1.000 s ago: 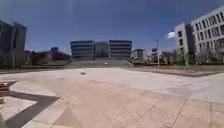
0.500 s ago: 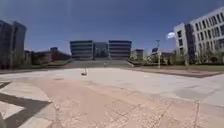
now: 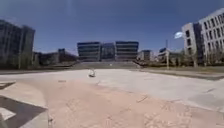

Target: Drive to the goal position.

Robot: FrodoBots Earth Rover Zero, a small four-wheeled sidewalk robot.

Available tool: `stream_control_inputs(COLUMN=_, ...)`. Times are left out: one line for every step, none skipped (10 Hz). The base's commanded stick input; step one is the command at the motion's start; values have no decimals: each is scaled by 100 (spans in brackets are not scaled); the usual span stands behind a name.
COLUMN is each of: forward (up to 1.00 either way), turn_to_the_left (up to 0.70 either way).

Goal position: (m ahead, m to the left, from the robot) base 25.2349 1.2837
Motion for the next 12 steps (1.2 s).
stream_control_inputs(forward=70, turn_to_the_left=0)
stream_control_inputs(forward=70, turn_to_the_left=0)
stream_control_inputs(forward=70, turn_to_the_left=0)
stream_control_inputs(forward=70, turn_to_the_left=0)
stream_control_inputs(forward=70, turn_to_the_left=0)
stream_control_inputs(forward=70, turn_to_the_left=0)
stream_control_inputs(forward=70, turn_to_the_left=0)
stream_control_inputs(forward=70, turn_to_the_left=0)
stream_control_inputs(forward=70, turn_to_the_left=0)
stream_control_inputs(forward=70, turn_to_the_left=0)
stream_control_inputs(forward=70, turn_to_the_left=0)
stream_control_inputs(forward=70, turn_to_the_left=0)
